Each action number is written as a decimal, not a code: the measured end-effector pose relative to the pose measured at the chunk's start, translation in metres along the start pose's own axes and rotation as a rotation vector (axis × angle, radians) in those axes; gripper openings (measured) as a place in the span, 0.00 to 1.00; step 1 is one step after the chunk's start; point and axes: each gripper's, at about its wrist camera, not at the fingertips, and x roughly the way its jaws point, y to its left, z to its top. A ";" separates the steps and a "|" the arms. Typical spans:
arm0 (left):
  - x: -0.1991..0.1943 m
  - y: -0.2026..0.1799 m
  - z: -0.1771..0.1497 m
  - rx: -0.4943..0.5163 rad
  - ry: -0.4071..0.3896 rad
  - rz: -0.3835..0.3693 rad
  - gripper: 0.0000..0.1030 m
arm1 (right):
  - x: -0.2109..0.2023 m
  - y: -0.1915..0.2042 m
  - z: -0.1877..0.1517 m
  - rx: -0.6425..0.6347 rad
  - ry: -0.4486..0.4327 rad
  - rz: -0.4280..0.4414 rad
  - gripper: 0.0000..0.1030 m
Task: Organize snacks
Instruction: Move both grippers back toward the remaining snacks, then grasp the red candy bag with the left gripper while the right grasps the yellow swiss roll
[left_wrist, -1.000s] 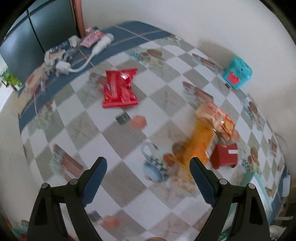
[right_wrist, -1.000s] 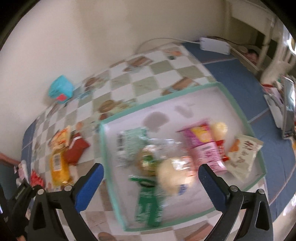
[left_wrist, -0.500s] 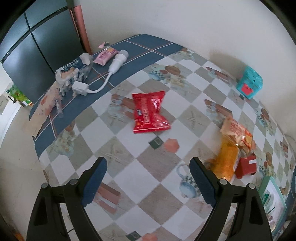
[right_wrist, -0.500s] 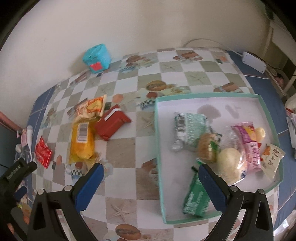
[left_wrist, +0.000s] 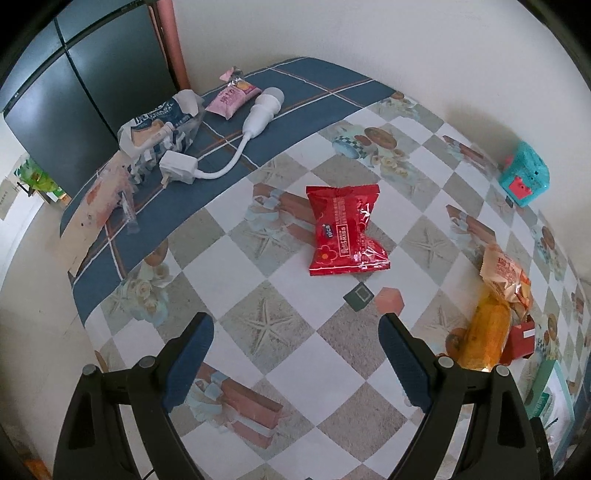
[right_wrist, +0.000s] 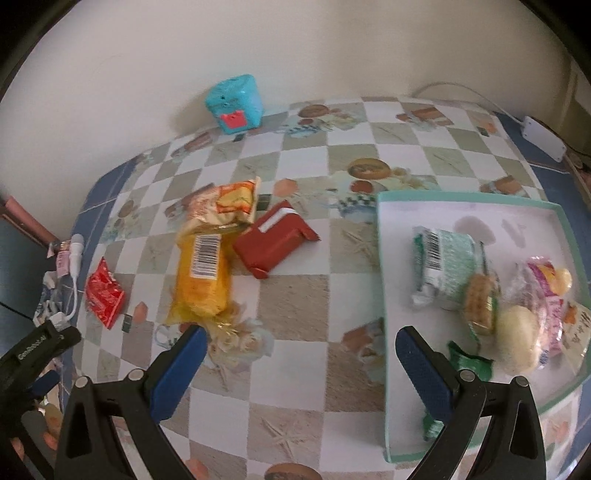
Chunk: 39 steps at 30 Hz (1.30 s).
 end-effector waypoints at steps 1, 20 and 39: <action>0.002 -0.001 0.001 0.003 0.000 0.005 0.88 | 0.001 0.002 0.000 -0.006 -0.006 0.000 1.00; 0.026 -0.005 0.020 0.008 0.029 -0.027 0.88 | 0.025 0.018 0.011 -0.030 -0.023 0.073 1.00; 0.037 0.031 0.051 0.038 -0.020 -0.104 0.88 | 0.031 0.046 0.046 -0.109 0.043 0.145 1.00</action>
